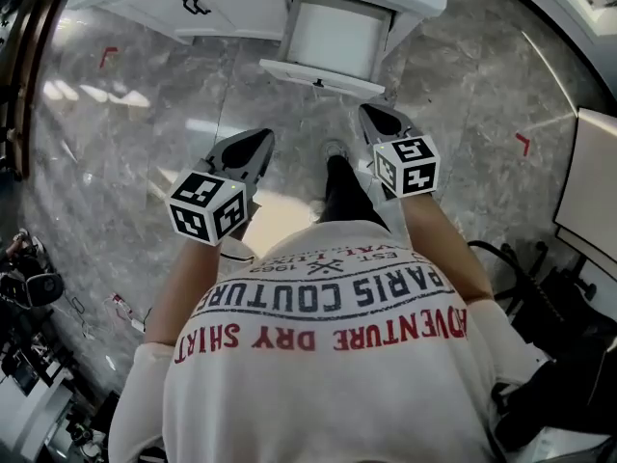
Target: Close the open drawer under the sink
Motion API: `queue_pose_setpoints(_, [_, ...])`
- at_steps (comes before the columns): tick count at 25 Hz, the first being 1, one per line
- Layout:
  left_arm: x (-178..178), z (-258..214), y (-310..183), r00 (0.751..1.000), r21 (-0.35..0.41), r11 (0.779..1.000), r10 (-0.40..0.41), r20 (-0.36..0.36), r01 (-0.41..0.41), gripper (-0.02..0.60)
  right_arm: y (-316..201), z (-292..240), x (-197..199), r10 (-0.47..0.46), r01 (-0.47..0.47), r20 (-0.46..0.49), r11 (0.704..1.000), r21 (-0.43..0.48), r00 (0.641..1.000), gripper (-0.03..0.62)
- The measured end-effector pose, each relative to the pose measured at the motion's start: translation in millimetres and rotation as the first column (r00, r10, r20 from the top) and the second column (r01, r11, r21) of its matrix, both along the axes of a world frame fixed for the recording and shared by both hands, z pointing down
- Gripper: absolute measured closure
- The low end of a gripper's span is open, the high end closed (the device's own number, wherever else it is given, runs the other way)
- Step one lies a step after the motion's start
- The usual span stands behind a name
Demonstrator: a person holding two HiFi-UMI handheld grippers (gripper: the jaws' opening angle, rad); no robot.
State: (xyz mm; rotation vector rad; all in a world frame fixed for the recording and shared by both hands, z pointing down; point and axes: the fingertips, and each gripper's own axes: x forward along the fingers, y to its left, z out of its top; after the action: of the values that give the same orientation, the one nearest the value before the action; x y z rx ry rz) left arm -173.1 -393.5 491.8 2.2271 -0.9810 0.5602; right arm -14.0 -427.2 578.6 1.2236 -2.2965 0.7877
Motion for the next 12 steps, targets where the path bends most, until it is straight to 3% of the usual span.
queue_pose_setpoints(7, [-6, 47, -18, 0.999, -0.059, 0.998, -0.005, 0.038, 0.007, 0.581, -21, 90, 4, 0.068, -0.070, -0.023, 0.989, -0.127, 0.997, 0.595])
queue_pose_setpoints(12, [-12, 64, -15, 0.999, -0.099, 0.995, -0.018, 0.050, 0.023, 0.581, -32, 125, 2, 0.104, -0.112, -0.055, 0.978, -0.177, 0.993, 0.595])
